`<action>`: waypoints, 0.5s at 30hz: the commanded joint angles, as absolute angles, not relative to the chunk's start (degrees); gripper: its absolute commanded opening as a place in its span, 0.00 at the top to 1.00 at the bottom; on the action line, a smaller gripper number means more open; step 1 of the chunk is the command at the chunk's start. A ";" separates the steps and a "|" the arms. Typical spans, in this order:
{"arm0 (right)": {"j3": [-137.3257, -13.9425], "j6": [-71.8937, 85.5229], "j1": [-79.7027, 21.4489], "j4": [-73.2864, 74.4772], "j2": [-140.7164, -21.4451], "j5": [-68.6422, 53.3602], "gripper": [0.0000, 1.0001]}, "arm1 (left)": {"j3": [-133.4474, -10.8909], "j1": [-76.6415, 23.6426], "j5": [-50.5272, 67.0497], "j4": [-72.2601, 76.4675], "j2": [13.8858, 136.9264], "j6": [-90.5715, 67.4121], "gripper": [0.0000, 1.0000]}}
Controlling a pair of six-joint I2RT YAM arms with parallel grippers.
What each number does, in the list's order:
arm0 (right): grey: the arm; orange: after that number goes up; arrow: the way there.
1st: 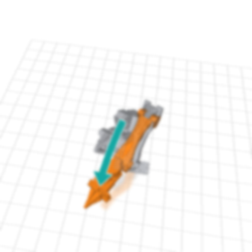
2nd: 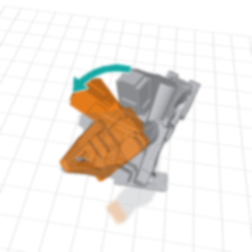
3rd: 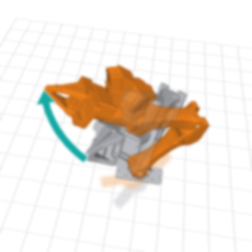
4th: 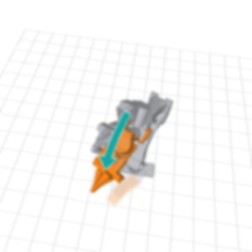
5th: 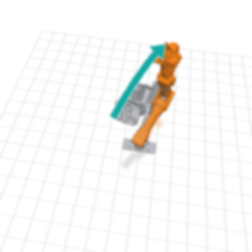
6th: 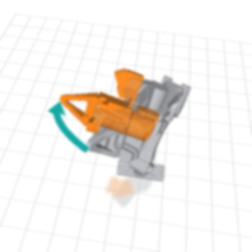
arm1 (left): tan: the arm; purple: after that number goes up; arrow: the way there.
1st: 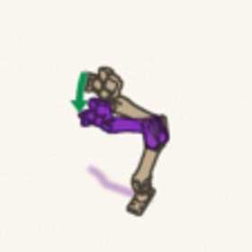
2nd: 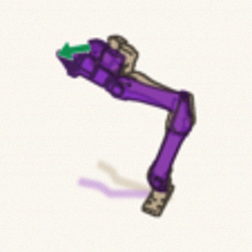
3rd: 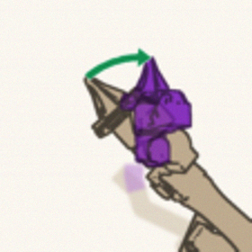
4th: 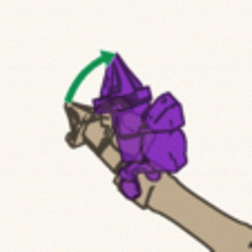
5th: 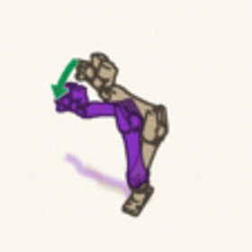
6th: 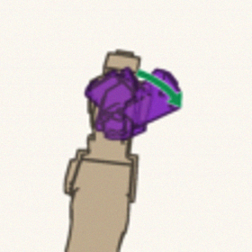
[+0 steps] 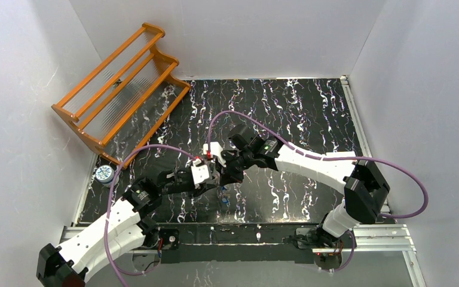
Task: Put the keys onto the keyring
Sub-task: Adjust the key on the keyring.
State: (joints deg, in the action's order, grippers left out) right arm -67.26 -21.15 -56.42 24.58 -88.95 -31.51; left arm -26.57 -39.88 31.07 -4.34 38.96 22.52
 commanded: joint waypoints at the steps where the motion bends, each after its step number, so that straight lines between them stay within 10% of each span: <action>1: -70.09 -20.44 -57.04 23.97 -88.78 -32.69 0.99 | -24.27 -39.99 34.82 2.98 40.56 18.97 0.72; 15: -69.52 -20.30 -57.10 22.92 -87.91 -33.18 0.99 | -21.90 -39.98 35.40 6.33 43.66 19.17 0.96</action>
